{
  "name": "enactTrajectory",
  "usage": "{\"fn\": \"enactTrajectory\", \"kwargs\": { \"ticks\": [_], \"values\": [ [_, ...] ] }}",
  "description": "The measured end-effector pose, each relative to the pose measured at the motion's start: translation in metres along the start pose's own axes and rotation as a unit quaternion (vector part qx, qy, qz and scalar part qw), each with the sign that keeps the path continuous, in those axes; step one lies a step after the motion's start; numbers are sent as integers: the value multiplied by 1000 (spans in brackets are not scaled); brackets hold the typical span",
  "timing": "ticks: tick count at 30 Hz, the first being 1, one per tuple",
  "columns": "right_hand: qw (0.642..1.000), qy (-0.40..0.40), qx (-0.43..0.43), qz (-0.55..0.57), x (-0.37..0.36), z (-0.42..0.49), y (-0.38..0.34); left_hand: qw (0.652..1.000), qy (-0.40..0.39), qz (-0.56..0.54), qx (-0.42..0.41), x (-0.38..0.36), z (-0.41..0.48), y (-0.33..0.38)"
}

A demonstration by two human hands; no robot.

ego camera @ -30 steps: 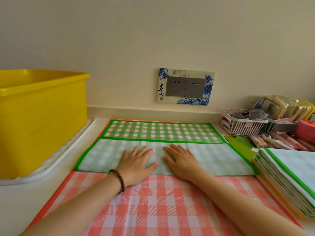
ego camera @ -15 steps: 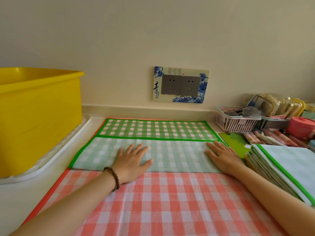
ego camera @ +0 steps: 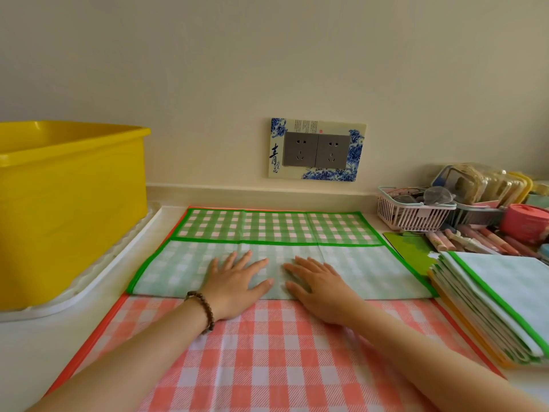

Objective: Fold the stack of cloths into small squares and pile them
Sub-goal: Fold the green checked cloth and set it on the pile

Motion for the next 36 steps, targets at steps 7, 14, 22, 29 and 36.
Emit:
{"fn": "enactTrajectory", "kwargs": {
  "ticks": [7, 14, 22, 29, 36],
  "values": [
    [1000, -17, -22, -4, -6, -5, 2, 1000, -20, 1, 2, 1, 0, 1],
    [999, -31, -24, -8, -5, -3, 3, 999, -48, -10, 8, 5, -21, -20],
    [999, -37, -20, -11, -5, -3, 4, 999, -24, -26, 38, 10, -61, -62],
    [999, -45, -20, -9, -2, -4, 3, 996, -59, -40, 52, 16, -70, -70],
    [990, -72, -25, 122, 14, 0, 0, 993, 27, -80, -81, 36, -54, -36]
  ]
}}
Point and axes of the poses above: each hand's wrist, its own z-axis towards the middle knuckle, its own x-axis out of the back of the hand, y = z × x, the point moved 2 cm from there along z, towards the middle knuckle, and after that the axes turned 15 degrees about -x, right-handed, at the moved point
